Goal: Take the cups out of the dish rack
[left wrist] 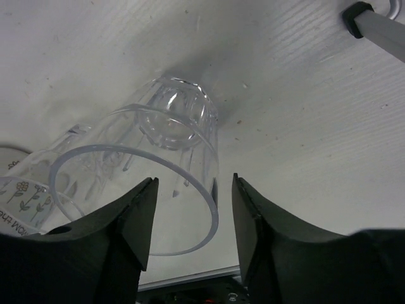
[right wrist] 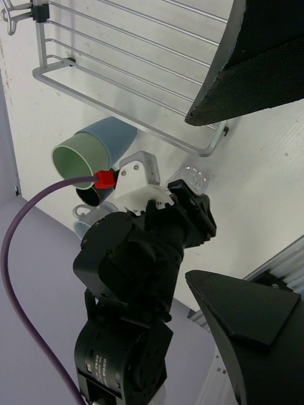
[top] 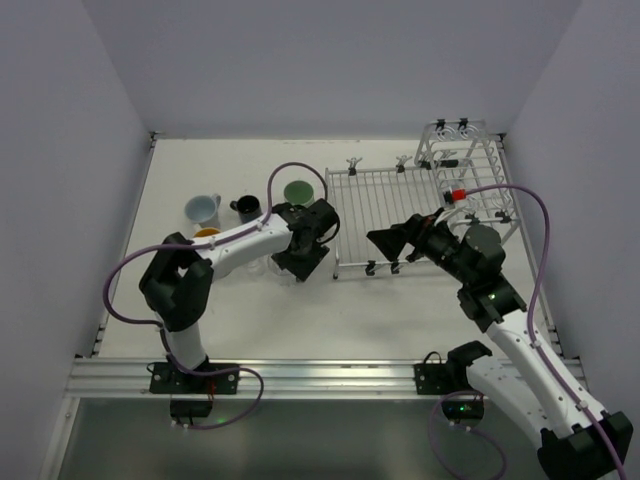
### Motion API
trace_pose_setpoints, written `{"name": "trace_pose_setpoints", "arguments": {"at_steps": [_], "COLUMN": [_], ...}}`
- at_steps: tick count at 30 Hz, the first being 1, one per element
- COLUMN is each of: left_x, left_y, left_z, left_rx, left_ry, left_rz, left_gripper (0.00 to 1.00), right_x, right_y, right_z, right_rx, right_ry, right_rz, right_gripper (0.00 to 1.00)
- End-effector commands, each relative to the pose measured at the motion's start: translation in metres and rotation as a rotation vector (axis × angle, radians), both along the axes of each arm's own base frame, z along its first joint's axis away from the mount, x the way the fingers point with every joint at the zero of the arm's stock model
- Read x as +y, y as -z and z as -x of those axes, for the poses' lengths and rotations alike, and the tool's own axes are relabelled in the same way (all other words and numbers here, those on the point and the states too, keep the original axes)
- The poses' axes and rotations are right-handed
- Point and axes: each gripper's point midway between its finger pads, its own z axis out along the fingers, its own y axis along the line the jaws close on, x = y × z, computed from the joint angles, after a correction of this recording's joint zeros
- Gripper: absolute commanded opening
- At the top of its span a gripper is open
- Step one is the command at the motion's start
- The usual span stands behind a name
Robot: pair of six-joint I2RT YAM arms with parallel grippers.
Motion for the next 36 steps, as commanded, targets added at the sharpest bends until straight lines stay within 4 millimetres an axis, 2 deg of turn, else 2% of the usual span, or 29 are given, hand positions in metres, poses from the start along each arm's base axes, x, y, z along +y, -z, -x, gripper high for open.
{"name": "trace_pose_setpoints", "arguments": {"at_steps": [1,3,4,7,10,11,12,14,16,17,18,19,20,21,22,23,24,25,26,27,29,31,32,35,36], "left_x": [-0.007,-0.007,-0.008,-0.010,-0.018,-0.021,-0.018,-0.021,-0.011,-0.007,0.004,0.011,0.030,0.035,0.045,0.069,0.073,0.082,0.100,0.108,0.128,0.144,0.155,0.163,0.164], "left_y": [-0.019,-0.026,-0.032,-0.058,-0.105,-0.122,-0.148,-0.183,-0.234,-0.251,-0.284,-0.300,-0.333,-0.342,-0.352,-0.376,-0.373,-0.378,-0.389,-0.387,-0.380,-0.359,-0.355,-0.332,-0.331], "left_z": [-0.014,-0.017,-0.020,-0.033,-0.051,-0.057,-0.061,-0.069,-0.070,-0.068,-0.062,-0.057,-0.041,-0.037,-0.029,-0.009,-0.006,0.003,0.018,0.022,0.034,0.034,0.038,0.038,0.038], "left_rx": [-0.068,-0.096,-0.114,-0.204,-0.347,-0.395,-0.470,-0.577,-0.717,-0.763,-0.859,-0.907,-0.990,-1.038,-1.078,-1.156,-1.182,-1.209,-1.252,-1.260,-1.272,-1.274,-1.287,-1.288,-1.292], "left_ry": [0.011,0.000,-0.003,-0.028,-0.063,-0.074,-0.094,-0.114,-0.149,-0.158,-0.187,-0.197,-0.220,-0.234,-0.247,-0.279,-0.280,-0.284,-0.303,-0.315,-0.367,-0.443,-0.481,-0.517,-0.519], "left_rz": [0.018,0.025,0.032,0.065,0.156,0.193,0.234,0.319,0.426,0.465,0.549,0.595,0.682,0.736,0.778,0.861,0.889,0.915,0.957,0.954,0.965,0.904,0.897,0.856,0.859], "left_gripper": [0.57,0.77,1.00,1.00,1.00,1.00,1.00,1.00,1.00,1.00,1.00,1.00,1.00,1.00,1.00,1.00,1.00,1.00,1.00,1.00,1.00,1.00,1.00,1.00,1.00], "right_x": [-0.003,-0.005,-0.005,-0.008,-0.011,-0.012,-0.013,-0.020,-0.032,-0.036,-0.041,-0.051,-0.058,-0.065,-0.080,-0.086,-0.094,-0.101,-0.114,-0.119,-0.136,-0.144,-0.146,-0.150,-0.152], "right_y": [-0.007,-0.012,-0.013,-0.022,-0.035,-0.039,-0.047,-0.052,-0.064,-0.070,-0.072,-0.082,-0.090,-0.091,-0.100,-0.109,-0.111,-0.115,-0.123,-0.125,-0.129,-0.128,-0.122,-0.119,-0.119], "right_z": [0.000,0.001,0.001,0.002,0.004,0.004,0.005,0.007,0.011,0.014,0.017,0.023,0.027,0.030,0.034,0.040,0.043,0.046,0.054,0.057,0.063,0.065,0.062,0.061,0.061], "right_rx": [-0.042,-0.054,-0.056,-0.071,-0.095,-0.101,-0.119,-0.120,-0.144,-0.157,-0.157,-0.189,-0.214,-0.212,-0.250,-0.278,-0.291,-0.315,-0.348,-0.364,-0.395,-0.403,-0.399,-0.408,-0.416], "right_ry": [0.013,0.023,0.026,0.040,0.052,0.057,0.063,0.099,0.160,0.176,0.197,0.236,0.264,0.296,0.366,0.385,0.418,0.447,0.498,0.521,0.595,0.633,0.647,0.672,0.684], "right_rz": [0.005,0.003,0.002,-0.002,-0.010,-0.011,-0.018,-0.024,-0.041,-0.052,-0.054,-0.067,-0.071,-0.068,-0.072,-0.076,-0.069,-0.063,-0.080,-0.080,-0.091,-0.093,-0.085,-0.095,-0.106], "right_gripper": [0.99,0.99,0.99,0.99,0.99,0.99,0.99,0.99,0.99,0.99,0.99,0.99,0.99,0.99,0.99,0.99,0.99,0.99,0.99,0.99,0.99,0.99,0.99,0.99,0.99]}}
